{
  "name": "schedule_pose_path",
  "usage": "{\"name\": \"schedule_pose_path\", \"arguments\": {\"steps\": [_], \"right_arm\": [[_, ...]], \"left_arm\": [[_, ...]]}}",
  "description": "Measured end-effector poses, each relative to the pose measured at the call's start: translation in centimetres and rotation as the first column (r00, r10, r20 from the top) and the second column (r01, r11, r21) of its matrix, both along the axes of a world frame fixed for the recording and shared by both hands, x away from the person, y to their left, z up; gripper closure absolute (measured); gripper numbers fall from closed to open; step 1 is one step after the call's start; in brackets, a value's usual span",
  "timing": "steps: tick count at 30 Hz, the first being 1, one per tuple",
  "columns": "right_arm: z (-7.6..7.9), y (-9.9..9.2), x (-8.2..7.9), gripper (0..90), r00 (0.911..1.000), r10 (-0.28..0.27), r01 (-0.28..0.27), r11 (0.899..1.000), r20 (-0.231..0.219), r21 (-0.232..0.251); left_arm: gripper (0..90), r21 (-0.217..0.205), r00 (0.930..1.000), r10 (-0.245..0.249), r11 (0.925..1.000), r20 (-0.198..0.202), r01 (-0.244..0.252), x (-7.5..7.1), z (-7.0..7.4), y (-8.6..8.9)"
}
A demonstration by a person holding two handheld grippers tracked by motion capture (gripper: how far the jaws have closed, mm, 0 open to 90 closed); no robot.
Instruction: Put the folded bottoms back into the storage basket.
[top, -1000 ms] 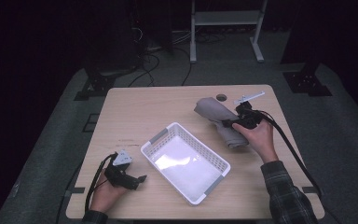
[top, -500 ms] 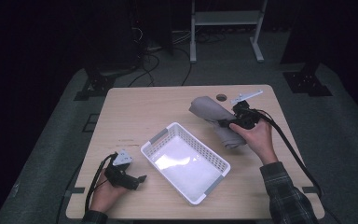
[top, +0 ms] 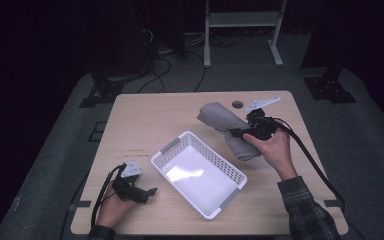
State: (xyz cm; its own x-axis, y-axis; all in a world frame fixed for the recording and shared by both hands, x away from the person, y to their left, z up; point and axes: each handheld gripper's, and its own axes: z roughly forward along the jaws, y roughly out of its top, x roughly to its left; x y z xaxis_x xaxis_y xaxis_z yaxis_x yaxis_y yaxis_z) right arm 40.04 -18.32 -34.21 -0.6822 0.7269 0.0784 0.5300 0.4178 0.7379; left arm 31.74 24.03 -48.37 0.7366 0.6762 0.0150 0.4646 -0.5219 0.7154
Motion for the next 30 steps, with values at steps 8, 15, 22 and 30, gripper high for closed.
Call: {"name": "schedule_pose_path", "arguments": {"steps": [8,15,22,30], "right_arm": [[0.6,1.1,-1.0,61.6,0.9998,0.017,-0.017,1.0,0.007,-0.002],[0.9,2.0,-1.7,61.6,0.9992,0.039,-0.039,0.999,0.004,0.007],[0.9,2.9,-2.5,61.6,0.9977,0.065,-0.065,0.998,0.016,-0.001],[0.8,4.0,-3.3,61.5,0.9956,0.093,-0.093,0.996,0.012,0.015]], "left_arm": [[0.0,0.0,1.0,0.0,1.0,-0.003,0.0,0.0,0.0,0.0],[0.0,-0.001,1.0,0.001,1.0,-0.002,-0.001,0.0,0.0,0.0],[0.0,-0.002,1.0,0.001,1.0,-0.002,-0.001,0.0,0.0,0.0],[0.0,0.002,1.0,-0.001,1.0,-0.002,0.001,0.0,0.0,0.0]]}}
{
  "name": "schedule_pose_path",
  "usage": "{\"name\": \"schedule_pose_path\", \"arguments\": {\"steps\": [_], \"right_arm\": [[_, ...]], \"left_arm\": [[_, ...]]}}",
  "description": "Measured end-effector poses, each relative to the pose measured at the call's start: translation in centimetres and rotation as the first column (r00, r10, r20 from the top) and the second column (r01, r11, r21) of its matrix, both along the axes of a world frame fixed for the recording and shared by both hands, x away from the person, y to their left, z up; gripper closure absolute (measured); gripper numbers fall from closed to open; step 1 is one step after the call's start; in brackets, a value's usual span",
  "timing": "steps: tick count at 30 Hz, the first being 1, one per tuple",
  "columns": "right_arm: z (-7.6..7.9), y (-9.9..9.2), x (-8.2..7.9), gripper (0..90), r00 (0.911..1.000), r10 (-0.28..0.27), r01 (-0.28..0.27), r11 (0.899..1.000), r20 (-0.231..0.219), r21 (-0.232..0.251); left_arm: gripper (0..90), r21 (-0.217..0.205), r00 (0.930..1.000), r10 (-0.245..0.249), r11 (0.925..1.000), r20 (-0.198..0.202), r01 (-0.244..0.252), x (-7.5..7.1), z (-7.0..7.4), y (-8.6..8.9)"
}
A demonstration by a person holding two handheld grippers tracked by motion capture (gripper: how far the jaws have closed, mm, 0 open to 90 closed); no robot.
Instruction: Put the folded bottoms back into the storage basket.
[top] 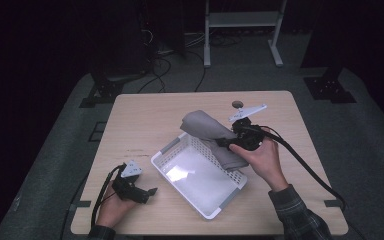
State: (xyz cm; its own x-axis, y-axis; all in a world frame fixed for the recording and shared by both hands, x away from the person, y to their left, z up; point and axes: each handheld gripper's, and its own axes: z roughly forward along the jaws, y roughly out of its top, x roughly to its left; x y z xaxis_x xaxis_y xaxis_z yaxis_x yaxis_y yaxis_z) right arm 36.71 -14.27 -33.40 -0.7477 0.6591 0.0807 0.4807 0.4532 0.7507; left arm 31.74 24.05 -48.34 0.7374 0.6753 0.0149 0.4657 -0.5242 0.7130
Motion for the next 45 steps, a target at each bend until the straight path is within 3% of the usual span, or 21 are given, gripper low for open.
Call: {"name": "schedule_pose_path", "arguments": {"steps": [18,27,45], "right_arm": [[-0.6,3.1,-1.7,61.5,0.9989,0.046,-0.046,0.999,0.008,-0.01],[-1.8,4.2,-2.0,61.4,0.9987,0.048,-0.049,0.999,-0.013,-0.017],[-4.6,6.2,-2.6,61.3,0.9983,0.051,-0.053,0.995,-0.027,-0.083]], "left_arm": [[0.0,0.002,1.0,0.0,1.0,-0.001,0.0,0.0,0.0,0.0],[0.0,0.0,1.0,0.0,1.0,0.0,0.0,0.0,0.0,0.0],[0.0,-0.003,1.0,0.002,1.0,0.0,-0.002,0.0,0.0,0.0]]}}
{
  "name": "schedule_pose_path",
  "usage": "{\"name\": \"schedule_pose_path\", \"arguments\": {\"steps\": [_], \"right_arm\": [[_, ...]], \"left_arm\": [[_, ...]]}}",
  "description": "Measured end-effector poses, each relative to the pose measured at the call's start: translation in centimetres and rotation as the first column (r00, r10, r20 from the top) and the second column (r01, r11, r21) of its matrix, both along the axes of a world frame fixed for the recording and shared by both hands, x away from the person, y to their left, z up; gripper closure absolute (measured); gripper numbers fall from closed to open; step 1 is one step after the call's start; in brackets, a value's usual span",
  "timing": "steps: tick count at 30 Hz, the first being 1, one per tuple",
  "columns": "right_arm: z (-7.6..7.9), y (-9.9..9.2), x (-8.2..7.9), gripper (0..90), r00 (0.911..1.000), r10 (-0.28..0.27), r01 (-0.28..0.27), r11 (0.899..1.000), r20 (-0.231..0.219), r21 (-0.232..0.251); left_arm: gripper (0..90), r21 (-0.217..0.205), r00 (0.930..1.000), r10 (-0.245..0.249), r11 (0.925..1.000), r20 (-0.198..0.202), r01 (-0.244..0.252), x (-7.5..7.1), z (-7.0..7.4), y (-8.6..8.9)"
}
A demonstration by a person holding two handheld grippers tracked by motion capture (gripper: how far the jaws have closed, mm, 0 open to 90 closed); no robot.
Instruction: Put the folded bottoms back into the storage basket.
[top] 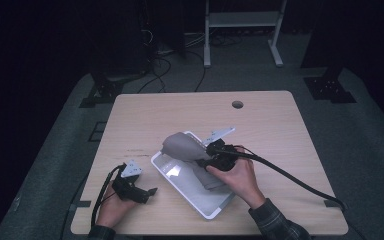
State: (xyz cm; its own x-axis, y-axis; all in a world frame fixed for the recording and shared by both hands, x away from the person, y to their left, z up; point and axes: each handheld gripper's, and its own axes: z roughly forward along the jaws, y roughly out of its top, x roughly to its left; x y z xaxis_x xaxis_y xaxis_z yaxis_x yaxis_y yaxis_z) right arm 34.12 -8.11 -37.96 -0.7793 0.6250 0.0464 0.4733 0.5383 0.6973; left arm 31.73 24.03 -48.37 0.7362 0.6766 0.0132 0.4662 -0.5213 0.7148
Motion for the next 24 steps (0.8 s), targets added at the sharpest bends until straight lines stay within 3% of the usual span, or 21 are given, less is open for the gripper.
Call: {"name": "schedule_pose_path", "arguments": {"steps": [24], "right_arm": [[-3.2,1.6,0.6,60.3,0.9975,0.009,-0.013,0.998,-0.07,-0.056]], "left_arm": [[0.0,0.004,1.0,-0.002,1.0,0.004,0.002,0.0,0.0,0.0]]}}
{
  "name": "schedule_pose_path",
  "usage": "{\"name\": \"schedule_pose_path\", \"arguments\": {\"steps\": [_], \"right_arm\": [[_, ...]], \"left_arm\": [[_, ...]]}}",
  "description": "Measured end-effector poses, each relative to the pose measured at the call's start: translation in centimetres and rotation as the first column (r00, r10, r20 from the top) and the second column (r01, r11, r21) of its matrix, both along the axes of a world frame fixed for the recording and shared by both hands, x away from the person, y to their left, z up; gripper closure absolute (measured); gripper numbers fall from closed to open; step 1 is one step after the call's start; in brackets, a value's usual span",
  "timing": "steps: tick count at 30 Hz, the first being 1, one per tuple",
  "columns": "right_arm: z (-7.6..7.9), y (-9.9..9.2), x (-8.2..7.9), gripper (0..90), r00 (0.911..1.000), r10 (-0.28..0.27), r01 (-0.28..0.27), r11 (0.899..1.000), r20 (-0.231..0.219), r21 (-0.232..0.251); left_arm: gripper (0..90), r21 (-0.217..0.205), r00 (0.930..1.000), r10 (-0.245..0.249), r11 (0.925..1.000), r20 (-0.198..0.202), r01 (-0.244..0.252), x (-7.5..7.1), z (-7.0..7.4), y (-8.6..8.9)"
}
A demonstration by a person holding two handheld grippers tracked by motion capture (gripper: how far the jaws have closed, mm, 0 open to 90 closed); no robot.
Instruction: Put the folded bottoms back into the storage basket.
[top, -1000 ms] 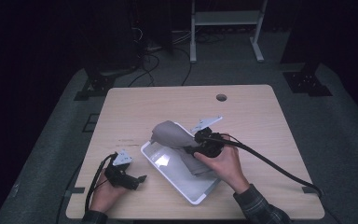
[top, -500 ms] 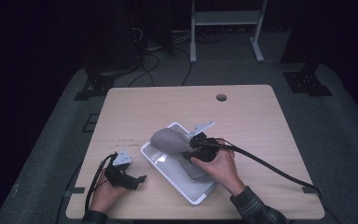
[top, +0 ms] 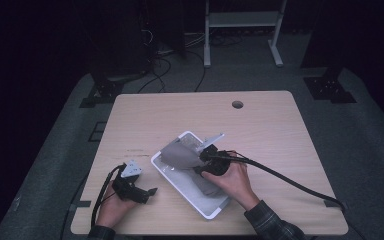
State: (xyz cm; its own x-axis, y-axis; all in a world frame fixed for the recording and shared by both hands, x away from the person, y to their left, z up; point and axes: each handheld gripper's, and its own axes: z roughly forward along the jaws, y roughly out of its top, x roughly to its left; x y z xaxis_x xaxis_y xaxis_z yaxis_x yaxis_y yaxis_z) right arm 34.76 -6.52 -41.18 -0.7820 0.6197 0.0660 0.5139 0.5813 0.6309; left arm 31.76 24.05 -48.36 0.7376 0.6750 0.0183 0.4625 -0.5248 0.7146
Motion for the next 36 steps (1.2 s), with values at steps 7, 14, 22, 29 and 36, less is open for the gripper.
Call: {"name": "schedule_pose_path", "arguments": {"steps": [7,14,22,29,36], "right_arm": [[-0.72,0.49,-0.01,59.7,0.9994,0.023,-0.023,1.0,-0.028,-0.007],[-0.78,0.55,0.04,58.1,0.9982,0.034,-0.034,0.999,-0.05,0.0],[-0.83,0.59,0.09,54.7,0.9955,0.06,-0.059,0.998,-0.073,0.012],[-0.84,0.62,0.02,48.7,0.9923,0.085,-0.083,0.996,-0.091,0.02],[-0.58,0.46,-0.11,42.6,0.9914,0.1,-0.098,0.995,-0.085,0.021]], "left_arm": [[0.0,-0.002,1.0,0.0,1.0,-0.002,0.0,-0.01,-0.01,-0.01],[0.0,-0.002,1.0,0.001,1.0,-0.002,-0.001,-0.01,-0.01,-0.01],[0.0,-0.002,1.0,0.0,1.0,-0.002,0.0,-0.01,-0.01,-0.01],[0.0,-0.002,1.0,0.001,1.0,-0.002,-0.001,-0.01,-0.01,-0.01],[0.0,-0.004,1.0,0.002,1.0,-0.004,-0.002,-0.03,-0.01,-0.03]]}}
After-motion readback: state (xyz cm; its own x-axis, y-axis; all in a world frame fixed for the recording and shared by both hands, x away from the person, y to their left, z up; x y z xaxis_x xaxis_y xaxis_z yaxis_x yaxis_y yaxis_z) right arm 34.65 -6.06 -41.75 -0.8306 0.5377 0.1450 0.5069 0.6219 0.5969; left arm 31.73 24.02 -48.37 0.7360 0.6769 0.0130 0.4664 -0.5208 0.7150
